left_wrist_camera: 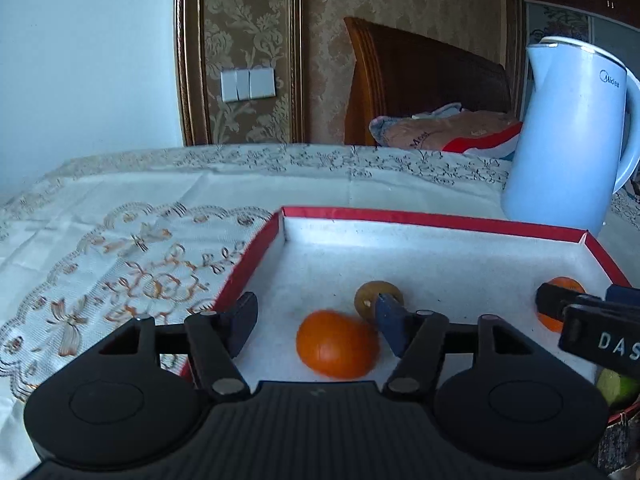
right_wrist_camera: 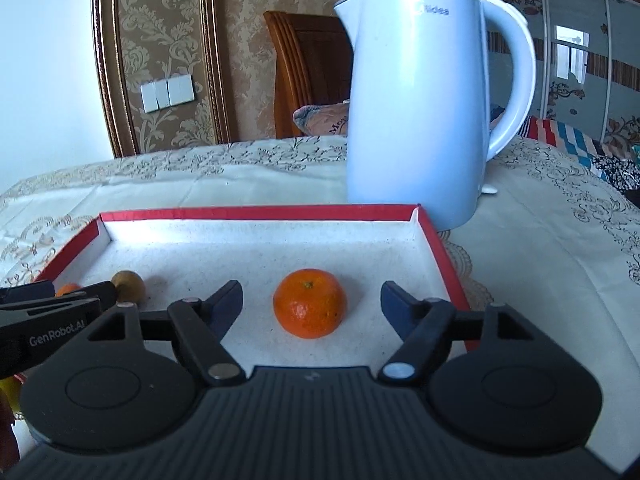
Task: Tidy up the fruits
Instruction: 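Open both grippers to drop the tangerines into the tray, then move both open grippers back to the fruit row in front of the tray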
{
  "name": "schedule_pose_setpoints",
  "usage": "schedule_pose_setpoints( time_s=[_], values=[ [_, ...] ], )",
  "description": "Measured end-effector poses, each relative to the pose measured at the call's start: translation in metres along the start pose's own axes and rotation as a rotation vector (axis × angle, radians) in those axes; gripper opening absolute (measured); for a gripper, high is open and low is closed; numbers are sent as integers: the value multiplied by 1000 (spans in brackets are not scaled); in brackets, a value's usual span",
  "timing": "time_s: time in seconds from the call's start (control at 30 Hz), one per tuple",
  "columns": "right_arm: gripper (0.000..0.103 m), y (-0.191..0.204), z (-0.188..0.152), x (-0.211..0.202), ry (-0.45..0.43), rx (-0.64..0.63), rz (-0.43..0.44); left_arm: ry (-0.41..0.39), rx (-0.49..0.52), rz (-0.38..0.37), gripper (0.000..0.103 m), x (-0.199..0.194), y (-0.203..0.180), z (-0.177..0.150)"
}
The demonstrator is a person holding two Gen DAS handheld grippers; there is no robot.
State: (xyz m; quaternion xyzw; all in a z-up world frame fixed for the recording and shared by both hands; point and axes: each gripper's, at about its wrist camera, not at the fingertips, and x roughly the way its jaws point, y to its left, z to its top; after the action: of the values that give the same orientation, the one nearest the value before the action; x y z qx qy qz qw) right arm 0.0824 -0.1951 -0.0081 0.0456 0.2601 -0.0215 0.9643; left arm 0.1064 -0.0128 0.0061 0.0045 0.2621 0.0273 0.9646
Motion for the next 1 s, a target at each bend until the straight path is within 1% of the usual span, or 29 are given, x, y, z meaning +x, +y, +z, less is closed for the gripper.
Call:
schedule_pose_setpoints(
  time_s=[0.07,0.1,0.13,0.23,0.3,0.33,0.37,0.47,0.57,0.7,0.77,0.83,1.0],
  values=[
    [84,-3,0,-7,-27,15,-4,-38,2,19,65,-10,1,0],
    [85,-4,-1,-11,-41,20,-6,-53,3,24,65,-15,2,0],
    [85,-5,-2,-15,-56,22,-7,-66,4,25,65,-20,4,0],
    [85,-5,-7,-27,-95,11,-10,-99,10,27,73,-36,10,-4],
    [87,-7,-10,-37,-118,13,-12,-119,11,33,74,-46,15,-7],
    [89,-8,-12,-42,-130,16,-14,-122,9,36,74,-49,17,-8],
    [91,-9,-13,-47,-140,23,-12,-120,-3,34,74,-53,20,-9],
    [91,-14,-16,-59,-154,47,11,-107,-48,-3,74,-63,34,-11],
    [91,-15,-27,-68,-131,50,33,-106,-79,-19,74,-76,49,-19],
    [91,-19,-42,-91,-146,46,57,-95,-106,-11,74,-88,64,-30],
    [91,-24,-48,-103,-162,62,60,-82,-100,-20,74,-91,68,-35],
    [94,-31,-53,-112,-174,81,55,-73,-79,-14,74,-93,68,-41],
    [94,-49,-69,-128,-158,140,60,-58,-52,-12,74,-98,67,-51]
  ],
)
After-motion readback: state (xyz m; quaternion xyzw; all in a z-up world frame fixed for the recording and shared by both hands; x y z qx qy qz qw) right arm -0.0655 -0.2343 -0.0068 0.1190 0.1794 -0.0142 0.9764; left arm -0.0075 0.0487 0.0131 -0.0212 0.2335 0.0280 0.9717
